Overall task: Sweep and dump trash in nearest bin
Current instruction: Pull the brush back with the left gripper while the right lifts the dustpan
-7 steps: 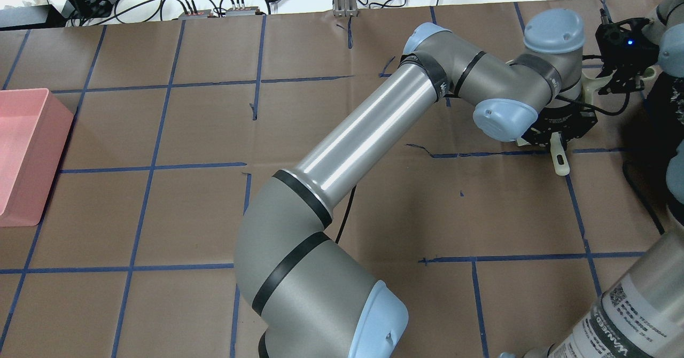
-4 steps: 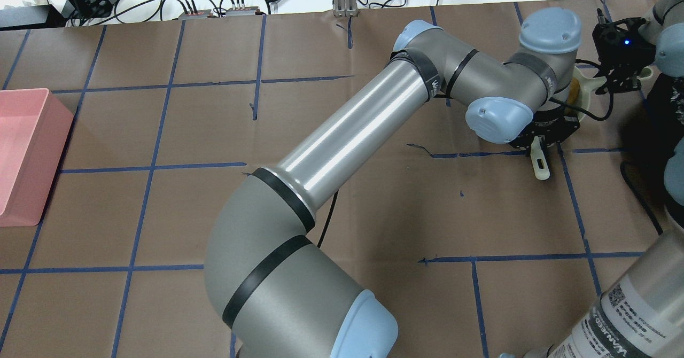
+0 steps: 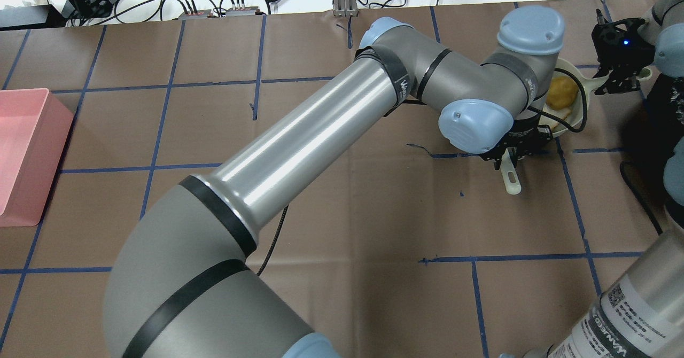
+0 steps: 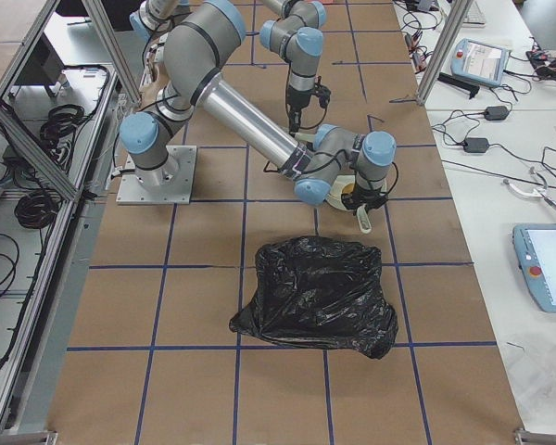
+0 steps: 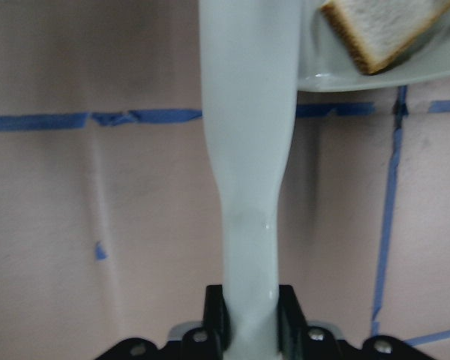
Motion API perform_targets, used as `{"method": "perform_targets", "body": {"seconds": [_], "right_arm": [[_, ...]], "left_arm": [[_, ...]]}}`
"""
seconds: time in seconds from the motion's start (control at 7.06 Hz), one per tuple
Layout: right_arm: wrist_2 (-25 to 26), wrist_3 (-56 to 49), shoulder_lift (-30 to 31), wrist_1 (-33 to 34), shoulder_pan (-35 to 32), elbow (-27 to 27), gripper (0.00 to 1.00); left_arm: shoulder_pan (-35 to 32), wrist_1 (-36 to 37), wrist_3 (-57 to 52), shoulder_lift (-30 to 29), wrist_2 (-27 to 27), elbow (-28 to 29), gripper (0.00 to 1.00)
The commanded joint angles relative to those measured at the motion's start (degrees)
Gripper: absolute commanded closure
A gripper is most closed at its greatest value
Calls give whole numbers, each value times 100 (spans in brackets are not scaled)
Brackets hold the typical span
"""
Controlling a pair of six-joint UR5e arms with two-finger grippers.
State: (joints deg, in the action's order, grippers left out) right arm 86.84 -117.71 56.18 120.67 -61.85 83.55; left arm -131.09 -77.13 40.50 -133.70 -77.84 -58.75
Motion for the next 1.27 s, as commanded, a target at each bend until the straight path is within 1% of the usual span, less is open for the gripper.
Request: {"method": "perform_targets", "body": {"seconds": [0.0, 0.28, 0.57, 0.85, 0.99, 1.13], "right_arm": [[-131, 81, 16, -235, -3, -40, 100], [-132, 108, 24, -246, -3, -67, 100], [-106, 108, 77, -246, 6, -67, 100], [-53, 143, 139, -237, 6, -76, 100], [-53, 143, 200, -237, 6, -76, 100], [-62, 230, 331, -246, -3, -32, 100]], "left_arm": [[13, -3, 20, 894, -258, -1264, 100], [13, 66, 28, 1826, -232, -2573, 100], [4, 93, 20, 2862, -607, -3621, 100], [-13, 207, 20, 3926, -697, -4763, 100], [-5, 443, -6, 4392, -897, -5308, 100], [-5, 1054, -24, 4623, -1126, -5853, 100]]}}
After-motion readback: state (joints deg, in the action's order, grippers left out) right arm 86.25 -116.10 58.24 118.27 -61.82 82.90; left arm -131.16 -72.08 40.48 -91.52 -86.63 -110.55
